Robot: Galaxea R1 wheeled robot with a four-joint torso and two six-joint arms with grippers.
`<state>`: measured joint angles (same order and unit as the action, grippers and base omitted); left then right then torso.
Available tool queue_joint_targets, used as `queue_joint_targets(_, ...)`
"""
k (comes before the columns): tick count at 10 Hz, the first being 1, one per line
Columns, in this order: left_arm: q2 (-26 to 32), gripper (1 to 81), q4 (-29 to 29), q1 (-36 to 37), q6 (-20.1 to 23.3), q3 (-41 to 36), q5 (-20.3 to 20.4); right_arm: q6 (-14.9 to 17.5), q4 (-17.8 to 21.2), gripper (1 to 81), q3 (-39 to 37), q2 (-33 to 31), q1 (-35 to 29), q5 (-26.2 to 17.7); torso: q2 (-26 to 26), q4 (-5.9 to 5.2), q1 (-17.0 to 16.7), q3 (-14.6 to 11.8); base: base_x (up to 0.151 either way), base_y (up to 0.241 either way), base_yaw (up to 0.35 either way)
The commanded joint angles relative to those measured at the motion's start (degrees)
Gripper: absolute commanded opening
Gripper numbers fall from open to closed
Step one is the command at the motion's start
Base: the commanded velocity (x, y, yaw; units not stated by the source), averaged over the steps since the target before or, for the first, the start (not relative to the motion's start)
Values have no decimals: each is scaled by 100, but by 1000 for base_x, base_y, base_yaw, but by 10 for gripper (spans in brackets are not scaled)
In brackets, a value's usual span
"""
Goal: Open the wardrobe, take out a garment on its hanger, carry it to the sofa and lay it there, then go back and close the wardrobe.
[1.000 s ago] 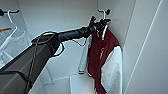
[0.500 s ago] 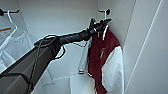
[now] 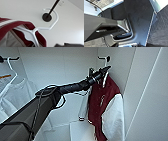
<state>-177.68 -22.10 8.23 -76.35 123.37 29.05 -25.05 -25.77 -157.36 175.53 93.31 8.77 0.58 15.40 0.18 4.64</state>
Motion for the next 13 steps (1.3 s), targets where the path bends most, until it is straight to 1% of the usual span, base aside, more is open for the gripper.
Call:
queue_joint_targets(1,-251,811,-971,1167,-916,627,857,0,63,811,22,19,-158,-296,0,0,0,0,0,0,0)
queue_joint_targets(2,-356,811,-1218,1167,-1233,917,945,0,63,811,22,19,-150,-296,0,0,0,0,0,0,0)
queue_joint_targets(3,-453,10,-1428,1167,-1479,1163,1024,0,63,811,22,19,-150,-296,0,0,0,0,0,0,0)
queue_joint_targets(4,-515,10,-1481,1176,-1585,1295,1094,-8,63,811,22,19,-141,-296,0,0,0,0,0,0,0)
queue_joint_targets(6,-488,10,-1534,1203,-1708,1269,1103,-35,55,811,-5,19,-141,-296,-2,0,2,2,0,0,0)
queue_joint_targets(9,-261,10,-1840,1483,-2129,1225,1296,-44,55,811,-5,2,-150,-288,-2,0,5,5,0,0,0)
queue_joint_targets(12,-58,10,-2299,1808,-2490,1119,1270,-35,37,811,22,-95,-167,-288,-7,0,9,5,0,0,0)
queue_joint_targets(13,4,10,-2343,1896,-2604,1119,1235,-35,46,811,22,-104,-185,-279,-9,0,9,7,0,0,0)
